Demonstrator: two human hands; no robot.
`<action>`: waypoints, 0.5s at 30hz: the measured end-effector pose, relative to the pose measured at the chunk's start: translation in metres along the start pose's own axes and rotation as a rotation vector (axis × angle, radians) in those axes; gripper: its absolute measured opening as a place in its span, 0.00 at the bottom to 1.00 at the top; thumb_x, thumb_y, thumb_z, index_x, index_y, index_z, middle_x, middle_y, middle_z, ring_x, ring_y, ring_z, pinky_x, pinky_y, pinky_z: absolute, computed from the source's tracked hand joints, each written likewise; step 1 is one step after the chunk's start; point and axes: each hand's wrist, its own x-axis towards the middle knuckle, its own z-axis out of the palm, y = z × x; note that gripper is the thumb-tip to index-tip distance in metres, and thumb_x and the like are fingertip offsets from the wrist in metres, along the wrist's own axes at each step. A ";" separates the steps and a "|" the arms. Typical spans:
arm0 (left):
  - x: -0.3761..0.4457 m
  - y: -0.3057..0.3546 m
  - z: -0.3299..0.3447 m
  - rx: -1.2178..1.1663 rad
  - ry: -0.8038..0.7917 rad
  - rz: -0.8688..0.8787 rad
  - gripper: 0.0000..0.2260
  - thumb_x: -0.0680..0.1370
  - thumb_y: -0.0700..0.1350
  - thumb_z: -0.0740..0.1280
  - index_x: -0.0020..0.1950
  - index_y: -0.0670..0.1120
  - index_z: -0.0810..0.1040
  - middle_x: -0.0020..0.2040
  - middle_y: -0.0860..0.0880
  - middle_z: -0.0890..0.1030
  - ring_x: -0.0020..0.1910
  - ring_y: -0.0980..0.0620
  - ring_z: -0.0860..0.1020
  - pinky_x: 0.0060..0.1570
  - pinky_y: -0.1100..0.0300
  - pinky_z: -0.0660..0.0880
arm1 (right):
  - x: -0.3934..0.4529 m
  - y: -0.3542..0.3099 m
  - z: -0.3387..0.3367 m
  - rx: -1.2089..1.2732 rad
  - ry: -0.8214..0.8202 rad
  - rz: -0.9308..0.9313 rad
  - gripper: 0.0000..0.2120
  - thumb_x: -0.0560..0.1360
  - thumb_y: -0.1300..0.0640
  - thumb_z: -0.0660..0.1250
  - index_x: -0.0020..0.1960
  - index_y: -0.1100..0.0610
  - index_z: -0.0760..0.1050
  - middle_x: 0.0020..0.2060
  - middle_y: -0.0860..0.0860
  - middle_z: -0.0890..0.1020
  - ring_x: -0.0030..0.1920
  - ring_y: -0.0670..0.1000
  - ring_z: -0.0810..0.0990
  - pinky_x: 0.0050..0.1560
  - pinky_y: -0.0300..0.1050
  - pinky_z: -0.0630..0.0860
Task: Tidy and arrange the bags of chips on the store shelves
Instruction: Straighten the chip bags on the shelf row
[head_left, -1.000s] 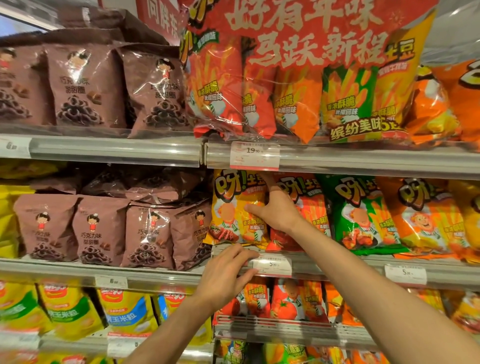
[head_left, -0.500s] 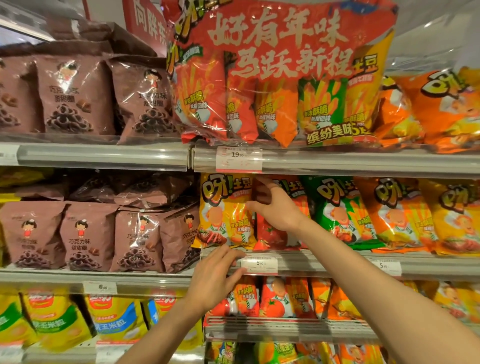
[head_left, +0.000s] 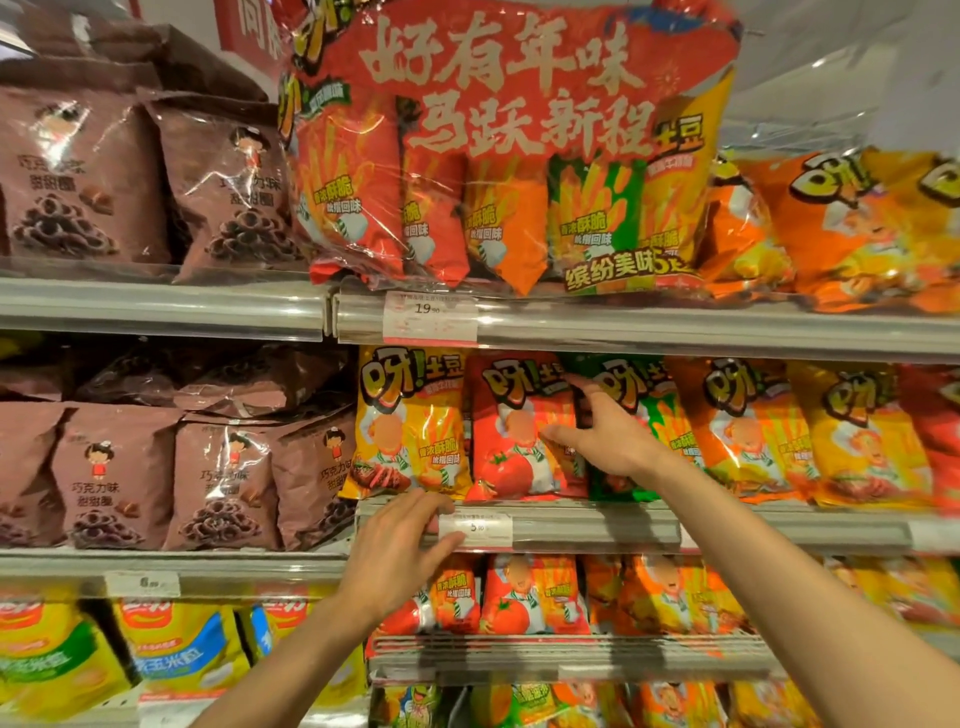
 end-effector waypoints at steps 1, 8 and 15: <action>0.000 -0.001 0.000 -0.011 -0.010 0.002 0.12 0.75 0.57 0.71 0.55 0.55 0.77 0.43 0.62 0.72 0.41 0.62 0.72 0.37 0.69 0.64 | 0.004 -0.002 0.000 0.039 -0.030 0.013 0.42 0.74 0.49 0.74 0.80 0.49 0.53 0.71 0.49 0.71 0.69 0.52 0.71 0.65 0.42 0.68; -0.001 -0.003 -0.007 -0.009 -0.080 0.035 0.12 0.76 0.53 0.71 0.57 0.54 0.76 0.45 0.61 0.72 0.42 0.66 0.68 0.37 0.76 0.62 | 0.009 -0.005 0.016 0.195 0.029 0.014 0.48 0.68 0.56 0.80 0.79 0.53 0.54 0.65 0.48 0.72 0.59 0.46 0.73 0.52 0.31 0.70; 0.002 -0.006 -0.007 -0.041 -0.092 0.027 0.13 0.75 0.54 0.71 0.58 0.53 0.76 0.45 0.60 0.73 0.43 0.63 0.71 0.40 0.69 0.66 | 0.006 -0.007 0.022 0.201 0.079 -0.048 0.46 0.70 0.58 0.79 0.79 0.53 0.54 0.61 0.49 0.74 0.55 0.48 0.74 0.51 0.37 0.71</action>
